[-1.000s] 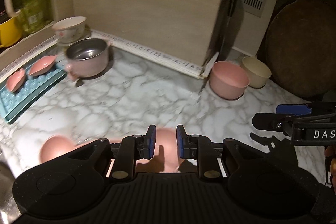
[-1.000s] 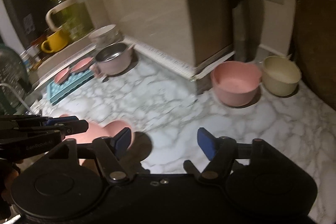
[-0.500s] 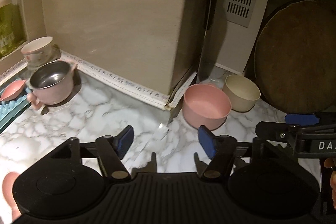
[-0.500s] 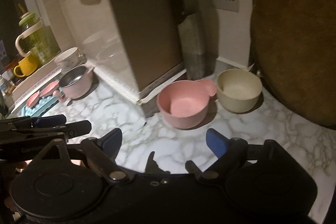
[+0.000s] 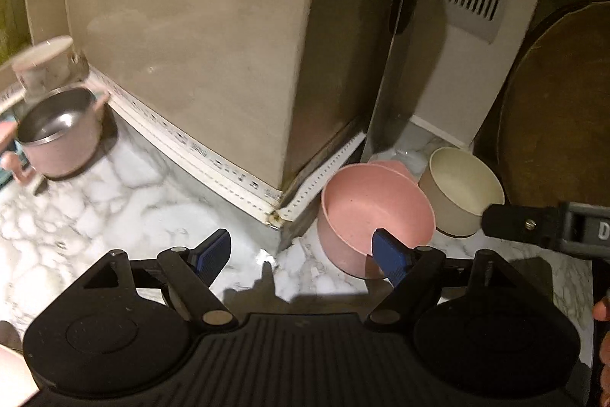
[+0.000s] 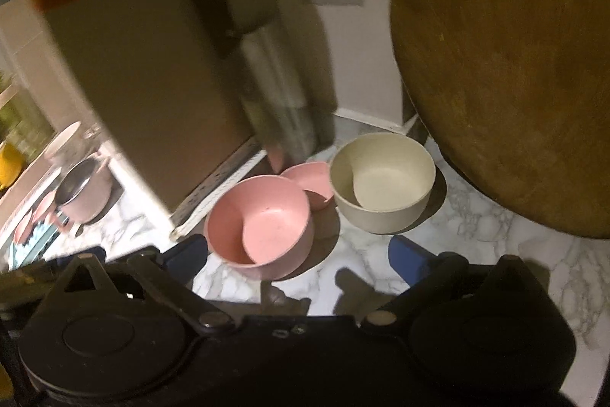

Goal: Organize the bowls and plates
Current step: 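Move both grippers to the rim of the pink bowl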

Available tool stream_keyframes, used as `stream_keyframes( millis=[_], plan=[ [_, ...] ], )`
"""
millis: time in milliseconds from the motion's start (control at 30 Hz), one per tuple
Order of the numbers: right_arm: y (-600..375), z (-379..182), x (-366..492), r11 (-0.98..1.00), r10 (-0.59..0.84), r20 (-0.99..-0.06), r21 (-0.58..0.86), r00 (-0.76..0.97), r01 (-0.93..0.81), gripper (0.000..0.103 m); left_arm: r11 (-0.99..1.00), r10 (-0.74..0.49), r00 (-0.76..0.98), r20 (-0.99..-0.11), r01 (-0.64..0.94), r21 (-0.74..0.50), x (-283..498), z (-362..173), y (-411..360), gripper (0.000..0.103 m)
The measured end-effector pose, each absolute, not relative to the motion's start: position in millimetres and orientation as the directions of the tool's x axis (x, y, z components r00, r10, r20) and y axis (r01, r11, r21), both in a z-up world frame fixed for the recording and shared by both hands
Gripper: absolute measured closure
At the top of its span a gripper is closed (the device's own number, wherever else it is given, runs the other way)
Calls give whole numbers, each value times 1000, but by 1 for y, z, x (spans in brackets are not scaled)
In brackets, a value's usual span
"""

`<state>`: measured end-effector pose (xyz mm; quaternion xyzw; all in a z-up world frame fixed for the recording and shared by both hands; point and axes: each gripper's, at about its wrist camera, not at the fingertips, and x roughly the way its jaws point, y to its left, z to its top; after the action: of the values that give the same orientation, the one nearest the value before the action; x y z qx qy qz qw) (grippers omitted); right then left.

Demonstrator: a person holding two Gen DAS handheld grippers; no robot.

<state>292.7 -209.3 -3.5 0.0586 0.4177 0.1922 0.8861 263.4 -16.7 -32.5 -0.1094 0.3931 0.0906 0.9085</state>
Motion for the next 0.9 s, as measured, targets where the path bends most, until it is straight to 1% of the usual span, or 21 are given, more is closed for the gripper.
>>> stream_keyframes(
  millis=[133, 333, 433, 533, 700, 767, 800, 867, 900],
  plan=[
    [-206, -21, 318, 924, 382, -752, 296, 538, -242, 2, 951, 94, 653, -751, -283, -127, 281, -43, -21, 22],
    [-204, -49, 346, 926, 376, -794, 339, 478, -166, 7, 942, 113, 619, -777, -317, -115, 301, -59, -23, 22],
    [-201, -60, 354, 926, 376, -811, 347, 448, -149, 13, 935, 118, 600, -792, -336, -115, 309, -68, -21, 22],
    [-197, -66, 359, 926, 376, -819, 346, 434, -149, 22, 933, 125, 586, -801, -344, -105, 312, -75, -21, 22],
    [-191, -73, 362, 925, 379, -826, 349, 417, -149, 34, 940, 124, 578, -806, -329, -91, 319, -81, -24, 22],
    [-189, -74, 363, 925, 381, -826, 346, 415, -159, 41, 942, 126, 576, -808, -325, -84, 322, -82, -25, 22],
    [-188, -74, 362, 924, 383, -825, 349, 416, -158, 42, 943, 124, 575, -809, -322, -85, 323, -83, -25, 22],
    [-188, -75, 364, 922, 386, -824, 353, 414, -157, 48, 943, 121, 576, -809, -322, -89, 323, -83, -26, 24],
    [-188, -75, 365, 921, 388, -823, 356, 414, -155, 49, 944, 115, 578, -808, -317, -93, 323, -83, -27, 26]
  ],
)
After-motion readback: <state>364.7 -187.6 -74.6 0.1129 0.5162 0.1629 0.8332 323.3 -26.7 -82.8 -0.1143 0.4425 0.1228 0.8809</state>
